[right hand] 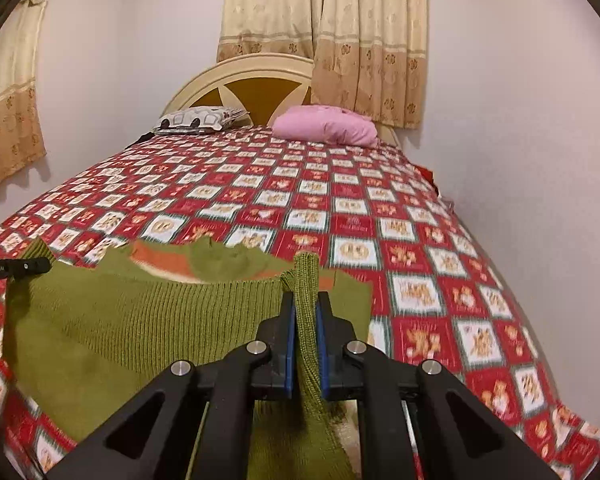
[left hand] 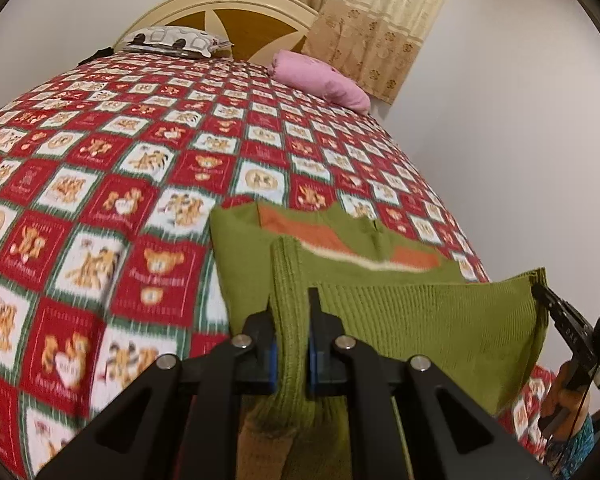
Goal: Fold small clothes
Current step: 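Fold the hem up toward the collar with both tools and release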
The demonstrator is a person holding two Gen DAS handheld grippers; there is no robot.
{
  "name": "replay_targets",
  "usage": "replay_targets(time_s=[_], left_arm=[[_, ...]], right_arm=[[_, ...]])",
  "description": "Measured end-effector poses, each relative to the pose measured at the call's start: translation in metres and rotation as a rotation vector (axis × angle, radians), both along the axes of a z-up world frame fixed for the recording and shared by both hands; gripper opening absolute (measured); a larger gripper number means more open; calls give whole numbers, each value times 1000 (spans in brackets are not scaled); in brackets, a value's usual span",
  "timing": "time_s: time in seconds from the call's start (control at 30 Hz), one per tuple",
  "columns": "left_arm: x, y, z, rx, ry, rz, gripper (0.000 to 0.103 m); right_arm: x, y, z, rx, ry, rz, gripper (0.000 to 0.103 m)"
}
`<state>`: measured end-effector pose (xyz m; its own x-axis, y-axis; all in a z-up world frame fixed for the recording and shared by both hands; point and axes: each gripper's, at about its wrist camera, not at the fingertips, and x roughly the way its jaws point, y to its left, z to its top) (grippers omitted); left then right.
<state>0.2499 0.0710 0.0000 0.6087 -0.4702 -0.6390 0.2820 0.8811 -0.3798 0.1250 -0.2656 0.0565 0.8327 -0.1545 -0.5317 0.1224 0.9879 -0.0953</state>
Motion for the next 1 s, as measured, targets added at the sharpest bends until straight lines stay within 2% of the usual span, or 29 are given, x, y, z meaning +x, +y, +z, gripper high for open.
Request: replay_targets(time_s=[0.17,0.2,0.33,0.53,0.63,0.7,0.77,0.93,0.97,1.0], left_arm=[[34,-7,3,-4,6,16,11],[42,-9,3,6,4,28,7],[74,-10,2,0,11,55,7],[97,-10,-6,50,20,36,7],[95,-10,-20,76,59,-35,27],[91,-14,-28,101,72,-47,59],[86,-23,-38,126,74,-67,66],[79,-45,-60,175,112,-105,64],[78,-47,-62,188,114,-106,58],[76,-49,-64,197,110,-110,45]], right_arm=[[34,-8,-5,-19,6,-26,8],[42,-11,-8,-19,11,-36,8],[75,-28,-16,36,37,-58,8],[103,-33,-32,40,74,-59,8],[102,-29,-43,15,85,-49,8],[103,-30,-49,24,96,-47,8],[105,-32,-54,45,105,-52,8],[102,-37,-61,78,121,-66,9],[101,-37,-61,77,120,-66,8],[100,-37,-61,74,120,-66,8]])
